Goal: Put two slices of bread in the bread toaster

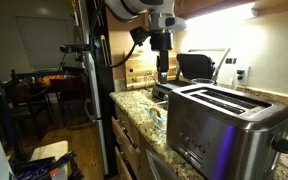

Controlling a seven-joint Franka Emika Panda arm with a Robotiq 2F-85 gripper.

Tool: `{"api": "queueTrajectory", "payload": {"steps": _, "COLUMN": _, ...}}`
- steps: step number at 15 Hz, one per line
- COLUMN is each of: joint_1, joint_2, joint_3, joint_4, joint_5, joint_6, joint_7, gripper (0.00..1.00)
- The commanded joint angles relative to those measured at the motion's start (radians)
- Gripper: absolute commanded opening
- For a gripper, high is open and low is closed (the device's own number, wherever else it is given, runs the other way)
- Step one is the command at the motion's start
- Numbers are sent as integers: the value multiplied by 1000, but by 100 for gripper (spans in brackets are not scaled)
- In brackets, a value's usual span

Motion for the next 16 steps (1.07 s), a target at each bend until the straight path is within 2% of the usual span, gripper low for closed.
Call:
{"api": "queueTrajectory", "payload": {"steps": 1, "joint_1": 20, "joint_2": -36, "joint_3": 17, "joint_4": -50, "joint_5": 15, "joint_6": -6, "joint_7": 71, "gripper": 100}}
{"api": "queueTrajectory", "payload": {"steps": 10, "joint_1": 35, "joint_2": -10, "joint_3": 37, "joint_4": -107, "joint_5": 67, "joint_6": 51, "joint_7": 191, "gripper": 100}}
{"api": "queueTrajectory", "payload": {"steps": 16, "joint_1": 38, "joint_2": 31, "joint_3": 40, "joint_4": -124, "joint_5": 58, "joint_6": 106, "joint_7": 324, "gripper": 100}}
